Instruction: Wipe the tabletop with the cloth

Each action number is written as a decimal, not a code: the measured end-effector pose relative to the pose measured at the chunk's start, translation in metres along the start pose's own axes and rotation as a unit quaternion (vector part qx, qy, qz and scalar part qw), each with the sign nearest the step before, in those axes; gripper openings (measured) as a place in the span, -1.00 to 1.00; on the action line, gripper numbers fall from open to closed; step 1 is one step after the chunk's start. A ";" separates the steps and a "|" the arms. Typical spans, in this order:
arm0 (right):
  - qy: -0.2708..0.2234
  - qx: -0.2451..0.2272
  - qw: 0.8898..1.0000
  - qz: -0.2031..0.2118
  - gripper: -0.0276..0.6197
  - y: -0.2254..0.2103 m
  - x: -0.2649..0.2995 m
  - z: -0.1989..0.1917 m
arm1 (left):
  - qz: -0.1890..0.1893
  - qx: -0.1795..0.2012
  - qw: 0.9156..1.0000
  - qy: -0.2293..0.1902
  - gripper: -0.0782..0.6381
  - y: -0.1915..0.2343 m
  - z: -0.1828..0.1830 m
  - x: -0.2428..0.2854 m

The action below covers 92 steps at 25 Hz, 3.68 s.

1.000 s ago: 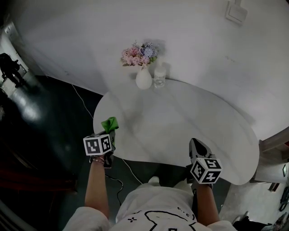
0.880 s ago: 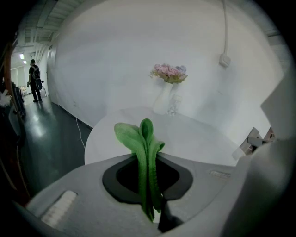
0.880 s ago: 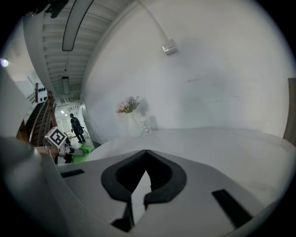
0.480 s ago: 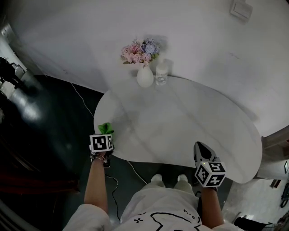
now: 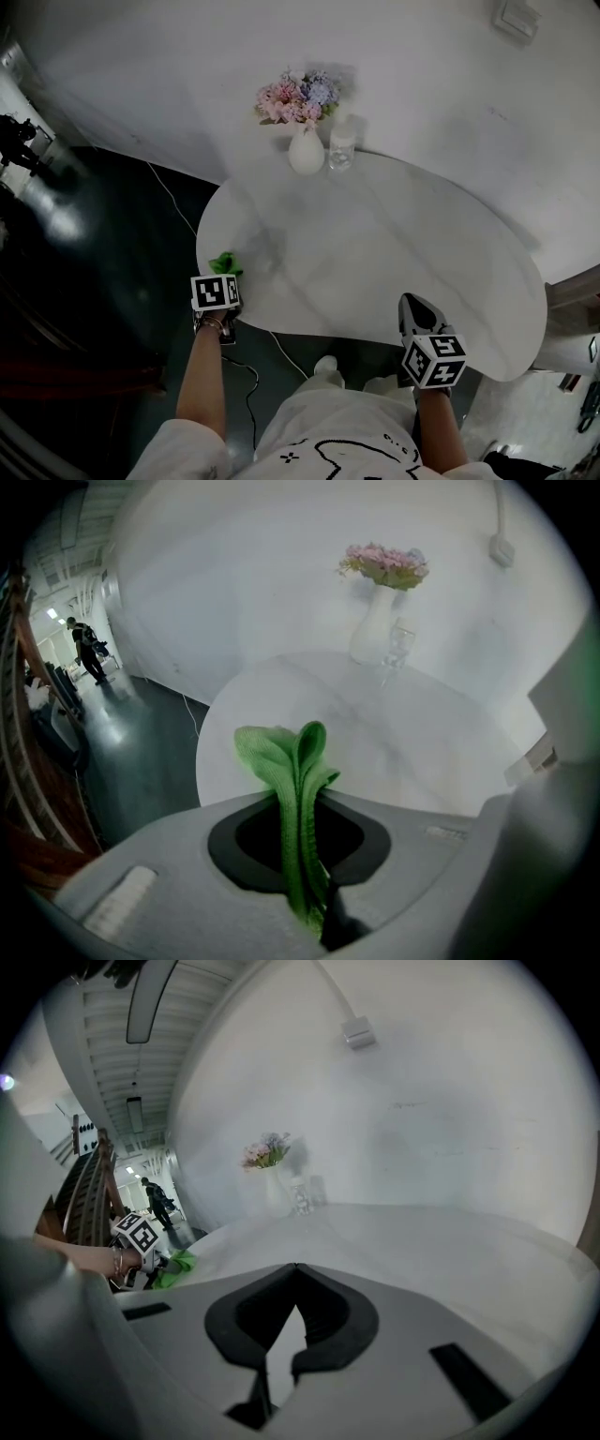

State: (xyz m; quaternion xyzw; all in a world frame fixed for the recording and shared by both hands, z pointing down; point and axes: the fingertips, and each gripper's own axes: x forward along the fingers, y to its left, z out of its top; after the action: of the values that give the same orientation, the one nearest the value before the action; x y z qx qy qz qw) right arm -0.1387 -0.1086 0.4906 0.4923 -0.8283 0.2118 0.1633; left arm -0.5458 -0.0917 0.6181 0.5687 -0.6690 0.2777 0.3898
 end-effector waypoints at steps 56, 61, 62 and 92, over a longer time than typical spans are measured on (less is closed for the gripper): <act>-0.009 0.041 0.998 -0.035 -0.93 -0.132 -0.127 -0.038 | 0.002 -0.051 0.998 0.020 -0.64 -0.132 -0.038 -0.012; -0.009 0.047 0.998 -0.036 -0.93 -0.143 -0.139 -0.045 | 0.001 -0.050 0.999 0.022 -0.64 -0.149 -0.043 -0.014; -0.009 0.049 0.998 -0.037 -0.93 -0.145 -0.141 -0.046 | 0.002 -0.049 0.999 0.023 -0.64 -0.152 -0.044 -0.015; -0.044 0.081 0.995 -0.024 -0.93 -0.184 -0.169 -0.046 | -0.040 -0.024 0.998 0.043 -0.64 -0.269 -0.072 -0.020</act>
State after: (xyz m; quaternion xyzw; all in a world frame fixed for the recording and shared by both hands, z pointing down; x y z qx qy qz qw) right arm 0.1046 -0.0374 0.4836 0.5329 -0.8026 0.2520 0.0911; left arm -0.2666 -0.0751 0.6208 0.5724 -0.6350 0.2701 0.4430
